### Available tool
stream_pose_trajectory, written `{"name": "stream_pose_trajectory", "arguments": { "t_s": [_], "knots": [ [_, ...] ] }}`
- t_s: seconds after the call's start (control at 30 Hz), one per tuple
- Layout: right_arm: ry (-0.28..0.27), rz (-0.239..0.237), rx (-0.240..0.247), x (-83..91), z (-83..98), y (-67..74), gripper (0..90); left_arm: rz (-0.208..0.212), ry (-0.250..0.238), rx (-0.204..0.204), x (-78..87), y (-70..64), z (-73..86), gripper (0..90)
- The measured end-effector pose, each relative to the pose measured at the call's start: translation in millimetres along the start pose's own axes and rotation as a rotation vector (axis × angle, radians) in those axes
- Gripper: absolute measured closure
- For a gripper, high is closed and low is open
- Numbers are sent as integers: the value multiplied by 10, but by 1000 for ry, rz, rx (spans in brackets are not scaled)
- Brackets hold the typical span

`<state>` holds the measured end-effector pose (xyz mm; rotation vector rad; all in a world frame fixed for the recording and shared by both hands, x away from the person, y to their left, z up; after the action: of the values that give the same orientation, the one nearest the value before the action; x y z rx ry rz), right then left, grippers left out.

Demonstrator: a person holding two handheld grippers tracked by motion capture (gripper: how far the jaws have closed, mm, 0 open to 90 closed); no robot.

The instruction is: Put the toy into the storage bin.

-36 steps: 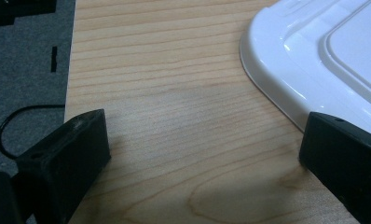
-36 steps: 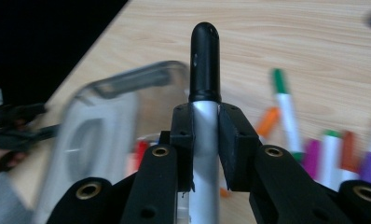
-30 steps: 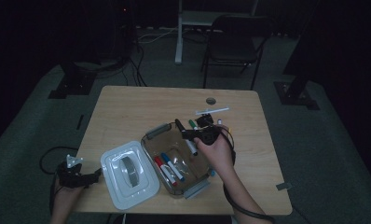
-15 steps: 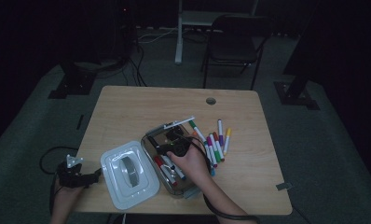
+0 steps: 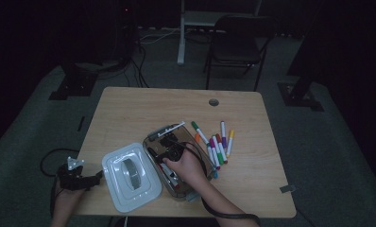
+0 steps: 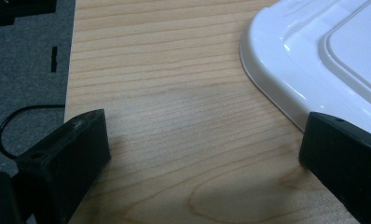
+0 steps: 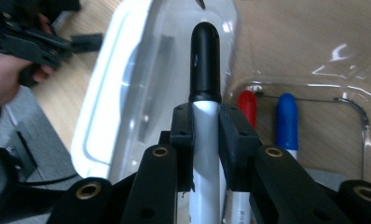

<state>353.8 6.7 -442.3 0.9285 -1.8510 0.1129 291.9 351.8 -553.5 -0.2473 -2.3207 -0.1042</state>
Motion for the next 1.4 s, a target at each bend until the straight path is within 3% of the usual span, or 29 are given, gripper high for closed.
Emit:
{"name": "stream_pose_trajectory", "arguments": {
  "t_s": [0.4,0.6,0.73,0.83,1.0,1.2,1.23,1.33,1.4],
  "knots": [
    [112,44,-8,-259,-46,-86,770,0,1,0,1,0,0,22],
    [157,86,23,-332,-36,-60,769,1,1,1,1,-1,0,22],
    [214,88,39,-390,-5,-52,759,0,2,1,1,-1,0,22],
    [233,62,46,-405,9,-48,758,1,1,1,1,-1,0,21],
    [165,42,58,-267,3,-50,741,0,0,2,0,-2,0,22],
    [56,39,60,111,44,-137,685,-1,0,-3,0,2,0,22],
    [56,39,60,111,44,-137,685,-1,0,-3,0,2,0,22],
    [-42,44,46,445,112,-288,650,0,0,0,0,0,0,22],
    [-78,74,51,597,158,-388,619,0,0,0,0,0,0,21]
  ]
}}
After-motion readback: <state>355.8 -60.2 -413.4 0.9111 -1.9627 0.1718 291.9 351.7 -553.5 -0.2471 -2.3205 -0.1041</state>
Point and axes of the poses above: each handheld gripper's, and its own axes: x roughly backward along the jaws, z roughly out of its underside, y roughly to its left, the point moved 1 cm from there along -x, roughly forward along the jaws, and after that the axes turned 1 degree about z, right-handed, at the moved point
